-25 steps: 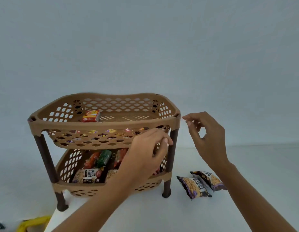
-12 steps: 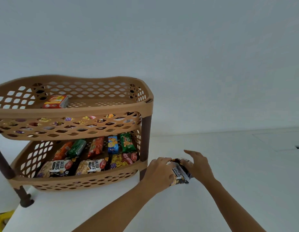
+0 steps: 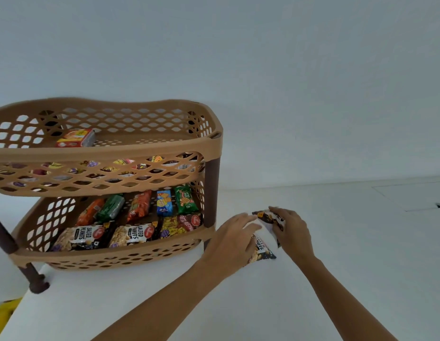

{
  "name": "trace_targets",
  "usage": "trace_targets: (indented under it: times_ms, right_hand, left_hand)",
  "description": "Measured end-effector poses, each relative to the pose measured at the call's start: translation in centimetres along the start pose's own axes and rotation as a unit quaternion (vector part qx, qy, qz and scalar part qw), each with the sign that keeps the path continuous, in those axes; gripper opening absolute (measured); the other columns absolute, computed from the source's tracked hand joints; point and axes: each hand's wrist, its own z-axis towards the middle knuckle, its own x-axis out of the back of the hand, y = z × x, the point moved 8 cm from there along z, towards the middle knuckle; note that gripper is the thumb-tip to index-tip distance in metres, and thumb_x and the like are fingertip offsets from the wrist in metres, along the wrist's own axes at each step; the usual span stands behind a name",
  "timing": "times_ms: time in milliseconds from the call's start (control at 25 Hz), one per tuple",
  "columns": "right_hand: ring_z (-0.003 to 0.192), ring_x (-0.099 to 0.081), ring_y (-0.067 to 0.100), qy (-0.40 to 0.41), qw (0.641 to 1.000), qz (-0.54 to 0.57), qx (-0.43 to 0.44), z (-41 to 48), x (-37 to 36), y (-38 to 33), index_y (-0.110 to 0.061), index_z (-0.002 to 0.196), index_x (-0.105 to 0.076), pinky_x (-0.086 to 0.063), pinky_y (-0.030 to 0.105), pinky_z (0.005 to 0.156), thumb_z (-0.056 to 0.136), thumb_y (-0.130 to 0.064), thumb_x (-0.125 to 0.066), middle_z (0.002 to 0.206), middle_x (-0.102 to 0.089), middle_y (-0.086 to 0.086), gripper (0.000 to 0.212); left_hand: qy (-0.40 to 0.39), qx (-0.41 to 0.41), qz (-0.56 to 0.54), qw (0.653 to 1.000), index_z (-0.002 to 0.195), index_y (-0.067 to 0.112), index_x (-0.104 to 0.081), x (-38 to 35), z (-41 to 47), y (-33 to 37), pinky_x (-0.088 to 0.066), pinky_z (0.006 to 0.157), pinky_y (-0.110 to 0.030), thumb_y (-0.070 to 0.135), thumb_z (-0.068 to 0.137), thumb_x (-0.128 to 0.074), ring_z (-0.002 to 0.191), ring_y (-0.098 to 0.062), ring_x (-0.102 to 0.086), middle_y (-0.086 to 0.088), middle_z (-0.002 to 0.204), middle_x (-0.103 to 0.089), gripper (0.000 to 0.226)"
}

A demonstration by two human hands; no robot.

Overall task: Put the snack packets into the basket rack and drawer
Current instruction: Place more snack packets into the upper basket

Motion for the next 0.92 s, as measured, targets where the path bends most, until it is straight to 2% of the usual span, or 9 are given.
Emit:
trace_targets:
  times_ms: [160,320,440,560,680,720,840,920]
  right_hand:
    - [0.104,-0.060,0.018,0.120,0.987,0.054,0.093,0.1,6.1,-6.5,-0.031,0.122,-0.058,-0.050,0.030,0.081,0.084,-0.020,-0.060,0.124,-0.060,0.001,0.040]
    - [0.109,-0.054,0.006,0.192,0.950,0.155,0.190,-0.4,11.8,-14.5,-0.029,0.126,-0.055,-0.041,0.004,0.083,0.082,-0.010,-0.062,0.126,-0.058,-0.002,0.047]
    - [0.107,-0.052,-0.001,0.214,0.917,0.222,0.253,-0.3,14.6,-20.5,-0.025,0.126,-0.052,-0.040,0.000,0.082,0.084,-0.013,-0.062,0.121,-0.057,-0.002,0.045]
    - [0.107,-0.054,0.000,0.141,0.906,0.273,0.292,2.1,15.0,-26.1,-0.027,0.130,-0.048,-0.045,0.008,0.085,0.085,-0.022,-0.059,0.119,-0.057,-0.007,0.046]
    - [0.106,-0.055,0.001,0.073,0.911,0.255,0.315,5.8,13.5,-31.1,-0.028,0.136,-0.043,-0.046,0.017,0.088,0.087,-0.014,-0.058,0.128,-0.057,-0.005,0.053]
    - [0.106,-0.055,0.002,0.057,0.919,0.227,0.317,7.2,12.6,-32.5,-0.029,0.137,-0.042,-0.045,0.019,0.090,0.088,-0.014,-0.057,0.130,-0.056,-0.003,0.054]
    - [0.119,-0.048,0.027,-0.026,0.960,0.066,0.271,11.7,7.8,-35.6,-0.030,0.136,-0.042,-0.043,0.036,0.097,0.087,-0.016,-0.051,0.135,-0.047,0.011,0.051]
    - [0.116,-0.045,0.038,-0.102,0.967,-0.047,0.227,13.6,3.9,-36.4,-0.028,0.135,-0.042,-0.043,0.045,0.097,0.091,-0.019,-0.044,0.135,-0.037,0.016,0.045]
  left_hand:
    - [0.106,-0.035,0.010,0.994,0.122,0.020,-0.060,9.4,0.1,2.2,-0.023,0.110,-0.019,0.023,0.092,-0.046,0.135,-0.011,-0.038,0.004,0.135,-0.056,0.033]
    - [0.207,-0.052,0.016,0.977,0.113,0.019,-0.066,19.6,-0.5,2.8,-0.028,0.114,-0.029,0.020,0.092,-0.045,0.135,-0.012,-0.039,0.004,0.128,-0.060,0.030]
    - [0.207,0.001,0.072,0.976,0.112,0.025,-0.068,24.9,-1.0,-0.5,-0.023,0.117,-0.038,0.024,0.092,-0.048,0.137,-0.011,-0.035,0.008,0.132,-0.058,0.028]
    - [0.156,0.110,0.141,0.972,0.120,0.028,-0.062,28.2,-2.0,-6.6,-0.021,0.118,-0.043,0.031,0.093,-0.046,0.140,-0.011,-0.030,0.011,0.139,-0.052,0.031]
    - [0.115,0.208,0.175,0.956,0.133,0.025,-0.050,30.2,-4.0,-12.2,-0.017,0.118,-0.046,0.039,0.097,-0.034,0.143,-0.015,-0.024,0.005,0.145,-0.045,0.042]
    - [0.103,0.236,0.178,0.950,0.138,0.024,-0.044,30.4,-4.5,-13.5,-0.016,0.118,-0.046,0.042,0.097,-0.028,0.144,-0.018,-0.022,0.002,0.148,-0.041,0.048]
    - [0.050,0.273,0.198,0.940,0.147,0.020,-0.026,29.7,-4.8,-15.5,-0.011,0.120,-0.045,0.050,0.095,-0.011,0.147,-0.020,-0.013,-0.002,0.155,-0.028,0.062]
    - [0.018,0.277,0.221,0.935,0.147,0.016,-0.024,29.1,-4.5,-16.1,-0.008,0.119,-0.043,0.053,0.092,-0.003,0.147,-0.020,-0.011,-0.002,0.156,-0.025,0.069]
